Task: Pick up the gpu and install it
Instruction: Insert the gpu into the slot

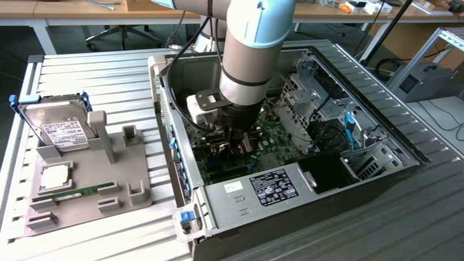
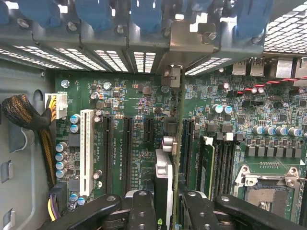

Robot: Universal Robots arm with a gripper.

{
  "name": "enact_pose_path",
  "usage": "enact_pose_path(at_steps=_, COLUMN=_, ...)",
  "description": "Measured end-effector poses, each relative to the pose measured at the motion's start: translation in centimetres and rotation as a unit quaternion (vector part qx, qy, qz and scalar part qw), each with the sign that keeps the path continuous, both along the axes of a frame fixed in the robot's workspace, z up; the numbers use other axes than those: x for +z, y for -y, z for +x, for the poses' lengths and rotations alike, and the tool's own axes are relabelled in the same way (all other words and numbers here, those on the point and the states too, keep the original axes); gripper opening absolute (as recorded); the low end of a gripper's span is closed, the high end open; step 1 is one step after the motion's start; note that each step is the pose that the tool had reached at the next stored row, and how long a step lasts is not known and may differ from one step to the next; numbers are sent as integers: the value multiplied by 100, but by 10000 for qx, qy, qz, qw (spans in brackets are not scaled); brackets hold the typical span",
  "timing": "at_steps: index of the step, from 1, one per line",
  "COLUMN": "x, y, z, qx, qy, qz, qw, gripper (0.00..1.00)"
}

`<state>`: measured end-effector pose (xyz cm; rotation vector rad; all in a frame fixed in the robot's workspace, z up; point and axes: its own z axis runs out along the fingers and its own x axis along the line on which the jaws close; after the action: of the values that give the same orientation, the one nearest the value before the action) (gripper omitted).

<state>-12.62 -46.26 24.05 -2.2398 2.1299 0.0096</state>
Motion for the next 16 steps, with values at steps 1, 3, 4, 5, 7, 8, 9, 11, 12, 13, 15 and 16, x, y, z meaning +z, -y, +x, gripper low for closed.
enact_pose_path(at_steps=1, x=0, y=0, z=-1, qx=0, qy=3, qz=0, qw=10000, gripper=27)
enact_pose_path(at_steps=3, x=1, y=1, z=-6, qx=-1, qy=25, qz=6, qw=10000, gripper=27)
enact_pose_path(at_steps=4, x=1, y=0, z=-7, qx=-2, qy=41, qz=14, qw=10000, gripper=27)
enact_pose_path(at_steps=5, x=0, y=0, z=-9, qx=-1, qy=68, qz=24, qw=10000, gripper=27)
enact_pose_path(at_steps=7, x=0, y=0, z=-11, qx=0, qy=122, qz=37, qw=9999, gripper=27)
enact_pose_path(at_steps=8, x=0, y=0, z=-13, qx=-1, qy=147, qz=43, qw=9999, gripper=27)
enact_pose_path(at_steps=9, x=0, y=0, z=-15, qx=-1, qy=164, qz=45, qw=9999, gripper=27)
enact_pose_path(at_steps=11, x=0, y=0, z=-15, qx=0, qy=190, qz=51, qw=9998, gripper=27)
enact_pose_path(at_steps=12, x=0, y=0, z=-16, qx=-1, qy=203, qz=53, qw=9998, gripper=27)
enact_pose_path(at_steps=13, x=0, y=0, z=-17, qx=0, qy=221, qz=56, qw=9997, gripper=27)
enact_pose_path(at_steps=15, x=0, y=0, z=-16, qx=0, qy=244, qz=63, qw=9997, gripper=27)
enact_pose_path(at_steps=16, x=0, y=0, z=-17, qx=0, qy=253, qz=65, qw=9997, gripper=27)
